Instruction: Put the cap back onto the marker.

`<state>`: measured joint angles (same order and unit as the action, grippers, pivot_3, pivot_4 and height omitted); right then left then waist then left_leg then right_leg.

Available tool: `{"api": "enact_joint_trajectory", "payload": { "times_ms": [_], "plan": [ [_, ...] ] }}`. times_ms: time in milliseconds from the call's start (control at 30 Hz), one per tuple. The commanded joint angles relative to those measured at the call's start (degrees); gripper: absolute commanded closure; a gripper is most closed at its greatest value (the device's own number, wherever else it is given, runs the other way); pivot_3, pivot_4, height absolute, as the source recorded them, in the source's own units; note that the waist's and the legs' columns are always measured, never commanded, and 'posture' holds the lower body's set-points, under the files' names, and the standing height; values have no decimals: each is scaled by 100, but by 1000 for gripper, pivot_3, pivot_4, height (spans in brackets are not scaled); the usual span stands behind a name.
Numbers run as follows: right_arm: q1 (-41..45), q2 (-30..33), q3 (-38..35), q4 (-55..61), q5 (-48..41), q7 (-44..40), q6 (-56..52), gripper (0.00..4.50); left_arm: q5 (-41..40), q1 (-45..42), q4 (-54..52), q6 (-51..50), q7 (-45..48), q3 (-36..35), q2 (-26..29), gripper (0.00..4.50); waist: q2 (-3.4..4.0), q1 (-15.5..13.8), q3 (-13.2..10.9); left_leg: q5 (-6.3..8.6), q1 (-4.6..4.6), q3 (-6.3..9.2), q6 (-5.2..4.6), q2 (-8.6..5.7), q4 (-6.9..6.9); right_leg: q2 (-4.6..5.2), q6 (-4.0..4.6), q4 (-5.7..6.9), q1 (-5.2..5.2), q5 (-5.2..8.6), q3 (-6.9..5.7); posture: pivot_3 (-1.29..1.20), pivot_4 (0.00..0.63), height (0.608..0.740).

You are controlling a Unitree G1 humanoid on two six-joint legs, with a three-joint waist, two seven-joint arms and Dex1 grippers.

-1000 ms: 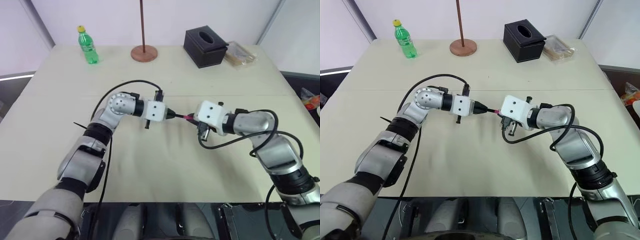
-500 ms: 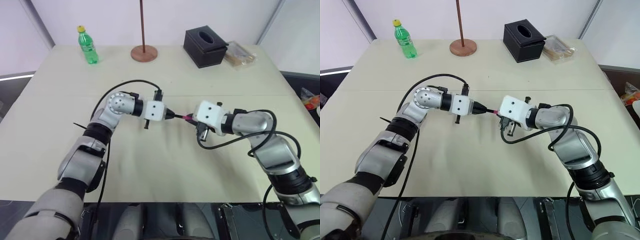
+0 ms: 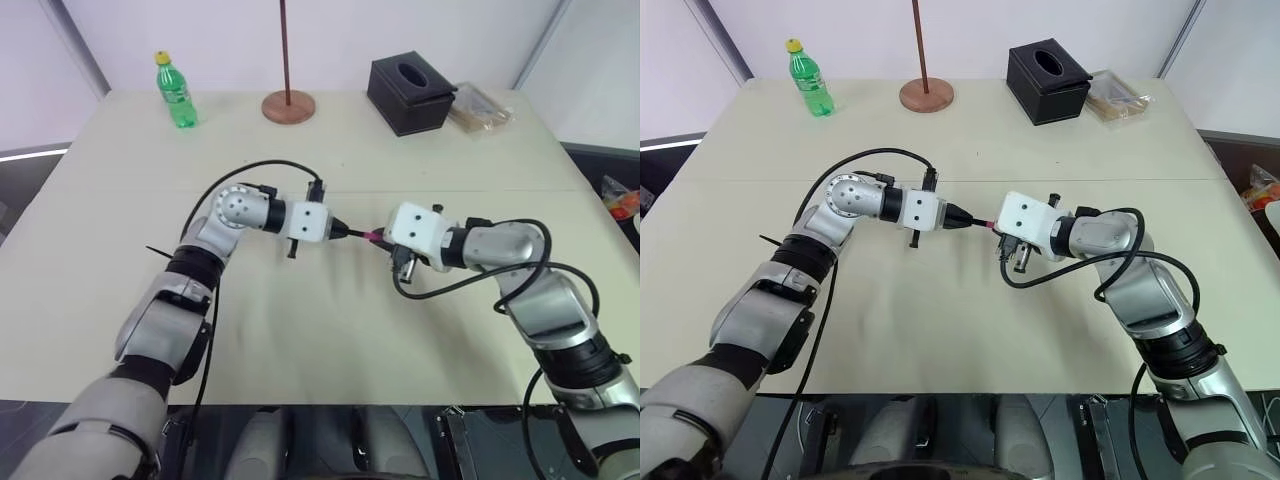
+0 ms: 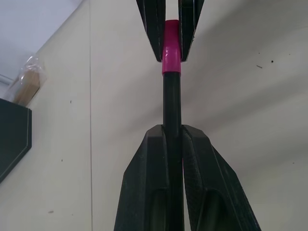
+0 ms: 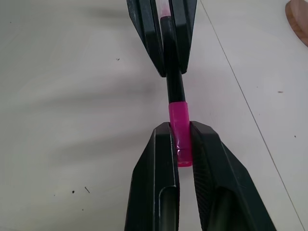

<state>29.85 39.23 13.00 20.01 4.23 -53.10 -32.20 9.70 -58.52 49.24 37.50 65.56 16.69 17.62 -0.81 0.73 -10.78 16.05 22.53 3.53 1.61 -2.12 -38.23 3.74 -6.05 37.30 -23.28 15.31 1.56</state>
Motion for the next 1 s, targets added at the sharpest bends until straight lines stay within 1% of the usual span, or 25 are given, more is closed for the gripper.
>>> {"api": "enact_joint_trajectory", "payload": {
  "times_ms": [33,133,167,300,400,467,533,600,700,800,900,1000],
  "plan": [
    [19,-27,110,382,-185,-122,104,2688,-263,-119,-333,210,-159,-101,-98,4500,0,-11,0,0,0,1,0,1,0,0,0,0,0,0,0,0,150,740],
    [-65,104,48,436,-210,-145,100,961,-239,-28,-353,197,-125,-111,56,4500,-1,16,0,0,3,0,0,-1,-1,2,0,0,-2,0,0,0,150,740],
    [-104,161,4,466,-225,-153,104,521,-251,18,-383,164,-116,-119,127,4500,-1,17,0,0,2,0,0,0,0,1,0,0,-2,0,0,0,150,740],
    [-310,487,-273,609,-313,-176,86,521,-304,231,-585,-45,-99,-166,468,4500,0,13,-1,0,2,1,0,2,2,-1,0,0,-4,0,1,0,150,740],
    [-485,687,-526,745,-425,-135,44,521,-405,377,-882,-490,-118,-213,620,4500,0,3,-1,0,3,1,0,2,2,-1,0,0,-4,0,0,0,150,740],
    [-581,761,-635,836,-467,-98,14,521,-436,494,-1144,-881,-188,-256,694,4500,0,-10,-1,0,4,1,0,2,1,1,0,0,-3,0,0,0,150,740],
    [-692,796,-756,970,-512,-47,-59,521,-509,693,-1563,-1554,-341,-372,741,4500,0,-10,-1,0,4,1,0,2,0,3,0,0,-2,0,0,0,150,740],
    [-822,797,-862,1136,-564,22,-166,521,-616,982,-2190,-2512,-628,-579,748,4500,0,-3,-1,0,4,2,-1,8,1,4,-1,-1,-1,0,0,0,150,740],
    [-1024,745,-930,1387,-634,154,-325,521,-792,1613,-3528,-4302,-1337,-976,622,4500,0,21,-1,0,4,4,0,10,1,3,-1,1,-3,0,1,0,150,740],
    [-1082,673,-889,1508,-688,271,-437,521,-916,2164,-4674,-5710,-1744,-1165,562,4500,1,25,0,0,3,5,0,16,2,0,-1,3,-4,1,3,0,150,740],
    [-1093,595,-806,1542,-735,357,-471,521,-968,2752,-5832,-7406,-2380,-1395,422,4500,1,8,0,0,1,5,0,15,1,1,-1,4,-1,1,3,0,150,740],
    [-1040,542,-691,1517,-780,398,-451,521,-1072,3076,-6623,-8871,-2772,-1524,380,4500,1,4,0,0,-1,6,0,15,1,2,-1,4,1,1,3,0,150,740]
  ]
}}
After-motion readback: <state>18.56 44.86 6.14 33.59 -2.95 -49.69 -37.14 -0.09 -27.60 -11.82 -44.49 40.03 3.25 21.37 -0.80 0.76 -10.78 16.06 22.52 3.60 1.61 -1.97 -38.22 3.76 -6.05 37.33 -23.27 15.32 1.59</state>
